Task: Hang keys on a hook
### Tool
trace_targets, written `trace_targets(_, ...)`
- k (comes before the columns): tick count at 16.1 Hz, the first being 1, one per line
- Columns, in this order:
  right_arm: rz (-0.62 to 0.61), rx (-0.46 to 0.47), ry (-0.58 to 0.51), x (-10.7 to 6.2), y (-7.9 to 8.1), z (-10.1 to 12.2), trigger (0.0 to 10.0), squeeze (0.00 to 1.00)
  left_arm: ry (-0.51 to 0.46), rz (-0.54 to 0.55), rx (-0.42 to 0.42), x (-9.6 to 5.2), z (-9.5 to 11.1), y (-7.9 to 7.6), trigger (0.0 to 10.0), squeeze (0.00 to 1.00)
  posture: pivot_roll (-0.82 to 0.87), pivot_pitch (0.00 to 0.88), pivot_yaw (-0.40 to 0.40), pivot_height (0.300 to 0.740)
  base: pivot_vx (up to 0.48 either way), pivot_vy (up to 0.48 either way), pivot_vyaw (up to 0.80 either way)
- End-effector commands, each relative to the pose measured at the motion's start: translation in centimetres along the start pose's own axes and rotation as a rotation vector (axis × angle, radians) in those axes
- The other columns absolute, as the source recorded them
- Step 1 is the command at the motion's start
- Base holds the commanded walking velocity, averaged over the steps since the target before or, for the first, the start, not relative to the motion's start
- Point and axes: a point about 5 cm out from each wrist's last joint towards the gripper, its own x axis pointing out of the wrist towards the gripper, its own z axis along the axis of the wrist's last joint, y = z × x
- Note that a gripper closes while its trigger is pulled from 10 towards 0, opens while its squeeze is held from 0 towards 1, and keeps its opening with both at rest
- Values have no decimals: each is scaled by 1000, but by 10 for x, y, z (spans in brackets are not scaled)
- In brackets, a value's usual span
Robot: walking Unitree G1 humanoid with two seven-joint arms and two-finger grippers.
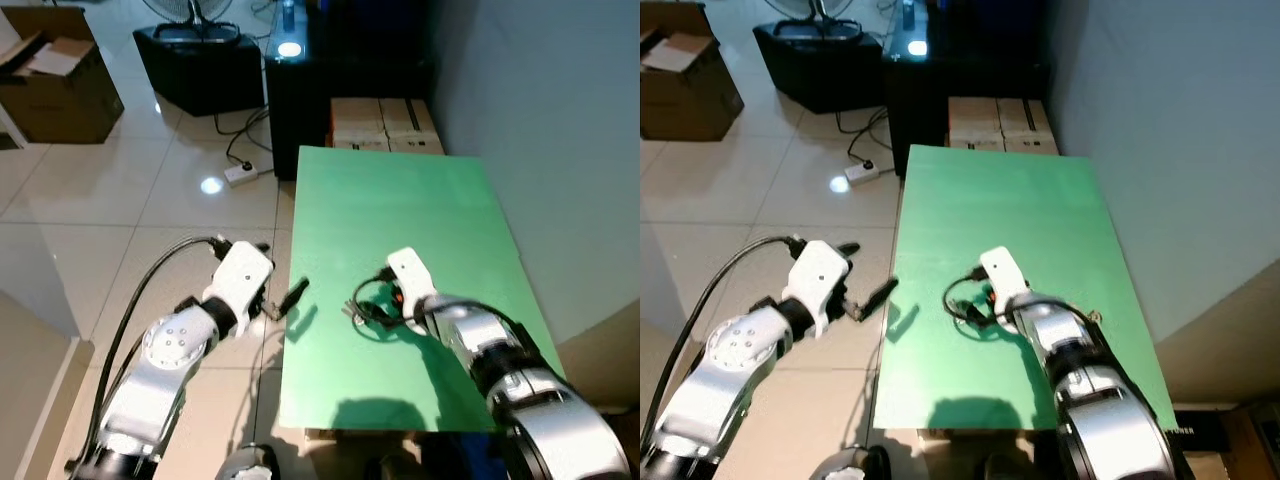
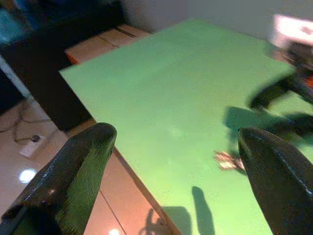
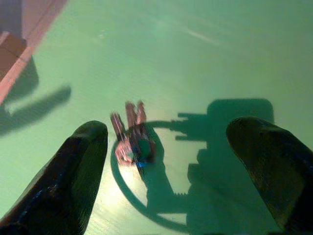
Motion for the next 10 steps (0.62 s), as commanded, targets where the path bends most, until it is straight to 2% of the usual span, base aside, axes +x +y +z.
trace_targets(1, 7, -29, 14, 2, 2, 0, 10000, 1000, 32, -50, -3, -1, -2, -7, 10000, 0, -4, 168, -27, 740, 0, 0, 0)
trace_targets(3, 13, -75, 39, 6, 9, -1, 10000, 1000, 36, -48, -4, -1, -2, -7, 10000, 0, 0, 170, -29, 740, 0, 0, 0)
trace_targets(5, -3, -99, 73, 7, 9, -3, 10000, 1000, 41, -52, -3, -2, -1, -7, 10000, 0, 2, 172, -31, 740, 0, 0, 0)
trace_targets(6, -15, -107, 84, 7, 8, -2, 10000, 263, 45, -54, -4, -3, 0, -8, 10000, 0, 3, 173, -32, 740, 0, 0, 0)
trace_targets(7, -22, -112, 94, 7, 7, -2, 10000, 0, 50, -56, -7, -3, 0, -8, 10000, 0, 3, 172, -32, 740, 0, 0, 0)
trace_targets(10, -40, -131, 110, 7, 5, -5, 10000, 0, 69, -84, -21, -5, -2, -11, 10000, 0, 5, 168, -35, 740, 0, 0, 0)
